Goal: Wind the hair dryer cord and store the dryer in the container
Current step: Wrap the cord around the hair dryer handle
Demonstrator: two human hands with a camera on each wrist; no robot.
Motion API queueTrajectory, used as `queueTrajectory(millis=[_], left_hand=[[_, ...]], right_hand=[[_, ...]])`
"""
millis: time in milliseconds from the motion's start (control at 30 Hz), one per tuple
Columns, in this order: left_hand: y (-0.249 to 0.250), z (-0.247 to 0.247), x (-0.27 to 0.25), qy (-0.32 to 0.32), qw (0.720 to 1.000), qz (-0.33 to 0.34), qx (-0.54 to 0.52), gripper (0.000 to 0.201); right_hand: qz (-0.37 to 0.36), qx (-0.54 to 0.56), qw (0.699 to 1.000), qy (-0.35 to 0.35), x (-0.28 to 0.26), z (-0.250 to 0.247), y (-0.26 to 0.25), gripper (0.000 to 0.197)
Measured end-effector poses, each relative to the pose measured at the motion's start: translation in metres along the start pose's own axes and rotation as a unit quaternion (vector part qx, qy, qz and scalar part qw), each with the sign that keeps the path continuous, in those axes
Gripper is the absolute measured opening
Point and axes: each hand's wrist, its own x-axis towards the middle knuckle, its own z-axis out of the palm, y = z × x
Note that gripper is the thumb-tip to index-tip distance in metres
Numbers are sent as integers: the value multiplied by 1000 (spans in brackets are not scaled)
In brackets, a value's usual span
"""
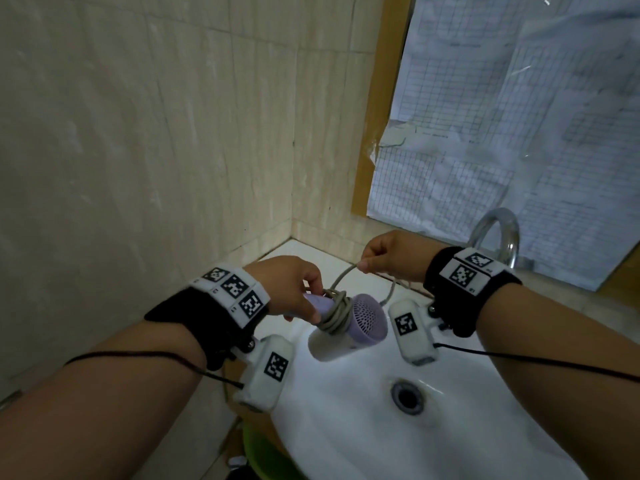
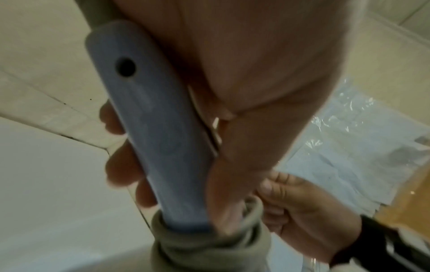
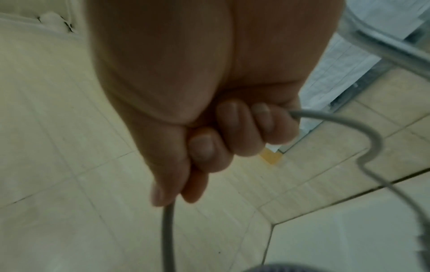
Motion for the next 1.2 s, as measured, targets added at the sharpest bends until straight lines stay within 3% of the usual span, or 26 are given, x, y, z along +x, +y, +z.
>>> queueTrajectory(millis=[167,300,433,533,633,733,1000,1200], left_hand=[[-2,11,8,53,997,-46,23,25],[-7,16,13,122,987,-85,-56,32],[-10,18,16,202,956,-129,-169,33],[-14,19,19,225,912,-140,-314,31],[-14,21,19,233,854,-120,-451,32],[-6,21,13,227,811,-79,-533,20],[-5,20,5,221,781,-15,-584,16],[-5,19,0,205,750,3,-629,25]], right_hand=[[-20,34,999,26,-3,11,-10,18],[-34,83,995,51,-6,24,-17,19],[-44,137,989,32,-9,41,-21,29],[-43,176,983,2,-12,47,-20,28],[-55,205,977,-21,-14,52,-15,25],[-64,224,972,-32,-14,56,-4,26],[-35,184,982,-27,-13,64,19,33],[-20,173,984,30,-17,65,18,30]])
